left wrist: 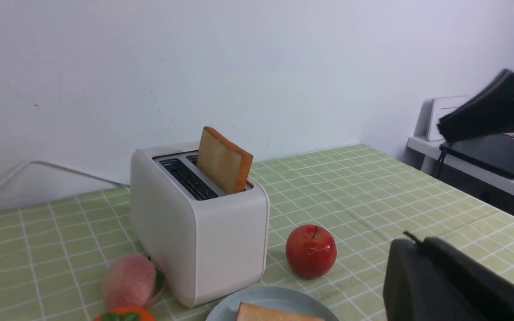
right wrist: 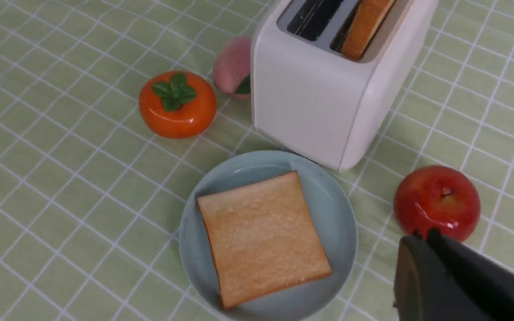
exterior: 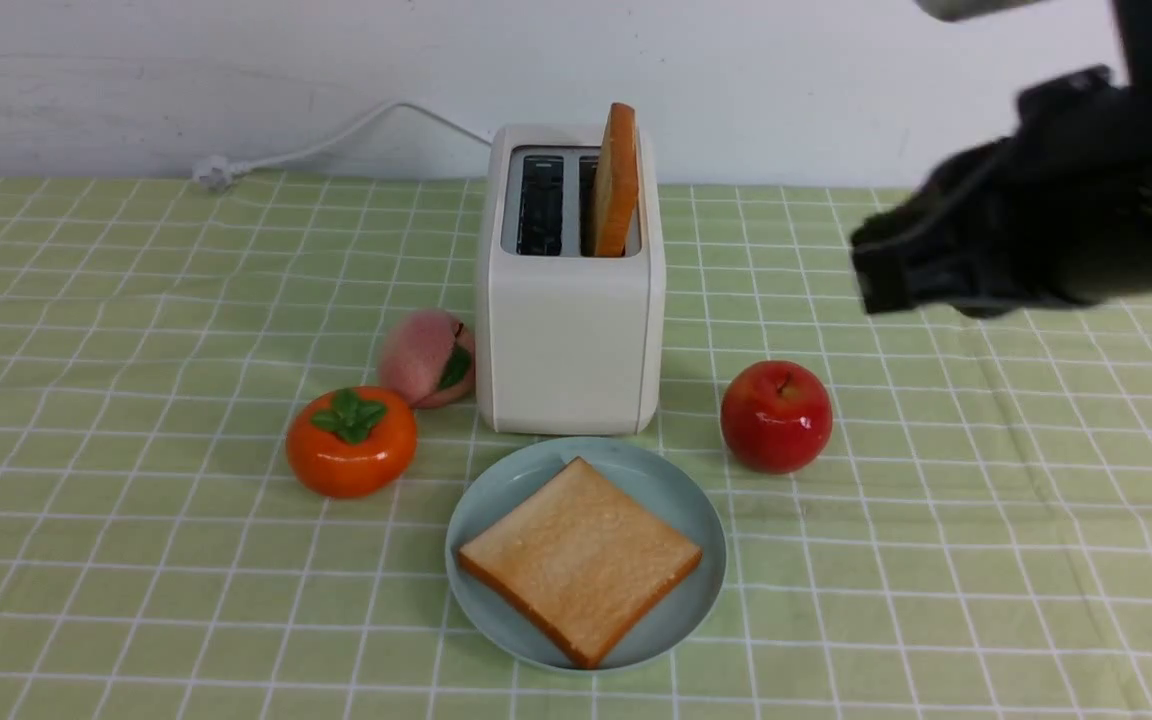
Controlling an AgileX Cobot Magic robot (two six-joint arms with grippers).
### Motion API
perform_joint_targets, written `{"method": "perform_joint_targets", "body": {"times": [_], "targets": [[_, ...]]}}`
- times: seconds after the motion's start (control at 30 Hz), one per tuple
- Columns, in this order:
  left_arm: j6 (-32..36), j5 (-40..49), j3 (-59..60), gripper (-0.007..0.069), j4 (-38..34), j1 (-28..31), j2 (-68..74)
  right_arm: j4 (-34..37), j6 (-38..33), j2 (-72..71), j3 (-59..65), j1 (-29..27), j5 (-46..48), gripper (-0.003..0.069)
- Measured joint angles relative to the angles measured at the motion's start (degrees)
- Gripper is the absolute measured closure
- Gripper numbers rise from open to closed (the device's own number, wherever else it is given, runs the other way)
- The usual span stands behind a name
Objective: Take toasted bread from bread machine on green coffee tablecloth place on plate.
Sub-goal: 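Grasp the toast slice in the toaster and pull it up out of the slot with the right gripper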
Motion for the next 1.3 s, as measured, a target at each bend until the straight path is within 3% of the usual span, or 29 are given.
{"method": "perform_joint_targets", "body": {"times": [0.2, 0.27, 0.3, 0.4, 0.47, 0.53, 0.63, 0.93, 1.13, 1.3], "targets": [[0.00, -1.17, 0.20, 0.0638, -0.30, 0.00, -0.05, 0.46, 0.38, 11.78, -9.97, 0.00, -3.43, 0.0555], [0.00, -1.56, 0.25, 0.0638, -0.32, 0.00, -0.05, 0.43, 1.45, 15.78, -13.84, 0.00, -4.67, 0.0488], [0.00, -2.36, 0.25, 0.0638, -0.32, 0.00, -0.05, 0.16, 2.91, 20.34, -17.99, -0.16, -5.28, 0.0391], [0.00, -3.57, 0.25, 0.0638, -0.49, 0.00, -0.05, 0.11, 4.87, 23.85, -21.39, -0.92, -5.83, 0.0284], [0.00, -5.82, 0.25, 0.0638, -0.55, 0.00, -0.05, 0.05, 7.39, 28.67, -25.45, -2.65, -7.43, 0.0162], [0.00, -8.13, 0.25, 0.0638, -0.67, 0.00, -0.05, -0.01, 8.51, 32.14, -27.74, -4.13, -8.69, 0.0097], [0.00, -10.76, 0.25, 0.0638, -0.73, 0.00, -0.05, -0.17, 9.03, 36.65, -29.83, -5.75, -10.04, 0.0060], [0.00, -11.48, 0.25, 0.0638, -1.44, 0.00, -0.05, -0.22, 11.23, 44.10, -31.09, -8.49, -16.88, 0.0132], [0.00, -11.20, 0.25, 0.0638, -2.65, 0.00, -0.05, -0.43, 11.65, 46.23, -31.09, -9.31, -21.83, 0.0239], [0.00, -11.20, 0.25, 0.0638, -2.84, 0.00, -0.05, -0.59, 11.70, 46.85, -31.09, -9.50, -24.29, 0.0393]]}}
